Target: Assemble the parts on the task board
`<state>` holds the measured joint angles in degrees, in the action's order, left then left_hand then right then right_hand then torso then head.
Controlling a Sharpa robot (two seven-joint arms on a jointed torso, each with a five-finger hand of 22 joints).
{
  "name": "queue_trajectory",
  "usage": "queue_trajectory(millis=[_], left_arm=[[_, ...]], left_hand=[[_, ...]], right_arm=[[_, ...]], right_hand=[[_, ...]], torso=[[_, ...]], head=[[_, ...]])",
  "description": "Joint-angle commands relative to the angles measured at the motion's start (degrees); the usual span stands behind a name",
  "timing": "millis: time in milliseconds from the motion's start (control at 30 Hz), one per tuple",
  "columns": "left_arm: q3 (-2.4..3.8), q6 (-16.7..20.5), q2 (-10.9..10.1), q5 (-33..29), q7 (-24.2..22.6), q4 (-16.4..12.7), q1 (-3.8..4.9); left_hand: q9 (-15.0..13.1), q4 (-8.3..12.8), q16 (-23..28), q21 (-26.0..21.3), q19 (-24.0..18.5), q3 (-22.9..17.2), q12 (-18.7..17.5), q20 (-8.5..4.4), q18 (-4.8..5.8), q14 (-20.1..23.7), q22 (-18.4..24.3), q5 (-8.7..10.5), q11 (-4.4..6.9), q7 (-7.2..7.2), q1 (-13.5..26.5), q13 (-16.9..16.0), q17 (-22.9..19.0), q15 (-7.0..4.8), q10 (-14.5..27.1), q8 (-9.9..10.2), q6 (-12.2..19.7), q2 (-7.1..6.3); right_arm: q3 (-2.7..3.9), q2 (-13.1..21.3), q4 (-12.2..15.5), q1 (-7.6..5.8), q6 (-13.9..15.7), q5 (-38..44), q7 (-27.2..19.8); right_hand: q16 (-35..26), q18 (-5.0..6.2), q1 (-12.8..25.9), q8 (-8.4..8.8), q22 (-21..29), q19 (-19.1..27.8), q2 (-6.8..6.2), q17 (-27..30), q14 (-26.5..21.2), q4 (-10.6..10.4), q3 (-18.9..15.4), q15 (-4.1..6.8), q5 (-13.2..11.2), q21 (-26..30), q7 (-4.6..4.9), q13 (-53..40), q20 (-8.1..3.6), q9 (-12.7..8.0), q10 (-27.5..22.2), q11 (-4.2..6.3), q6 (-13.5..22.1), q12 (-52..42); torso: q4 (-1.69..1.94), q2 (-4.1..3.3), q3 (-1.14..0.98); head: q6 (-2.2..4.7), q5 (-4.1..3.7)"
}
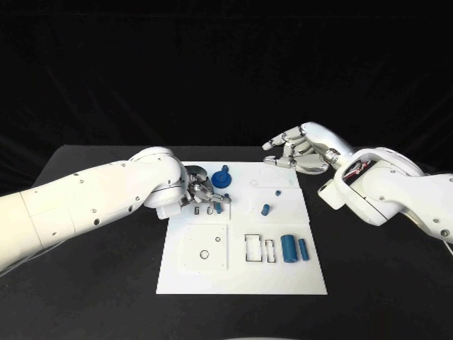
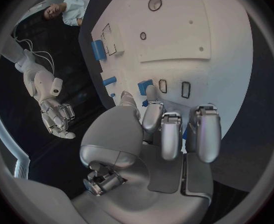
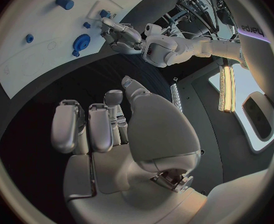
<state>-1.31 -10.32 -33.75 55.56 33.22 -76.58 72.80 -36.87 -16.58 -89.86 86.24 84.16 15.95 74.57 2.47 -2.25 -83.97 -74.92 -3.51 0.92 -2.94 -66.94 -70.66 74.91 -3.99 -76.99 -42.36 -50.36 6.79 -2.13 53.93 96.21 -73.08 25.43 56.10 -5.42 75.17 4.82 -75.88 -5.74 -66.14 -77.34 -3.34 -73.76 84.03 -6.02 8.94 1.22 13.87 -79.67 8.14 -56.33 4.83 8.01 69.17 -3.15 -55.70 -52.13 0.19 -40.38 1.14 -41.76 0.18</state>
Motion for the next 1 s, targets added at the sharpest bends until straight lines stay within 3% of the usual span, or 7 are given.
queue_trajectory(millis=[33,1000], left_arm=[[0.01,-1.7,0.2,0.2,0.3,0.1,0.04],[-0.05,-4.8,1.2,0.1,2.2,0.9,-0.03]], left_hand=[[-0.1,0.2,-0.1,0.2,2.6,0.2,0.1,-0.36,0.73,-6.0,-8.0,0.16,0.18,0.31,-0.6,0.0,15.1,-0.32,-0.2,-0.2,0.2,-0.06],[-1.2,0.5,-0.1,0.2,2.6,-0.5,-0.1,-0.45,0.76,-6.0,-8.2,0.1,0.24,0.37,-3.5,-0.1,15.1,-0.38,0.0,-0.4,0.6,1.21]], right_arm=[[0.01,-0.1,0.0,0.0,-0.8,0.6,0.2],[0.0,-0.1,-0.2,0.0,-1.4,0.8,0.9]], right_hand=[[-0.1,0.14,0.3,-0.11,0.0,0.4,0.34,0.0,2.4,-0.2,-0.2,-0.04,0.3,0.2,0.18,0.0,0.14,0.0,-0.5,-0.03,0.1,0.3],[-0.1,0.13,0.3,-0.13,0.0,0.4,0.4,0.0,2.4,-0.1,-0.2,-0.04,0.4,0.2,0.18,0.0,0.14,0.0,-0.4,-0.02,0.2,0.2]], torso=[[0.04,0.03,0.0],[-0.06,0.01,-0.01]], head=[[-0.12,0.1],[-0.84,0.35]])
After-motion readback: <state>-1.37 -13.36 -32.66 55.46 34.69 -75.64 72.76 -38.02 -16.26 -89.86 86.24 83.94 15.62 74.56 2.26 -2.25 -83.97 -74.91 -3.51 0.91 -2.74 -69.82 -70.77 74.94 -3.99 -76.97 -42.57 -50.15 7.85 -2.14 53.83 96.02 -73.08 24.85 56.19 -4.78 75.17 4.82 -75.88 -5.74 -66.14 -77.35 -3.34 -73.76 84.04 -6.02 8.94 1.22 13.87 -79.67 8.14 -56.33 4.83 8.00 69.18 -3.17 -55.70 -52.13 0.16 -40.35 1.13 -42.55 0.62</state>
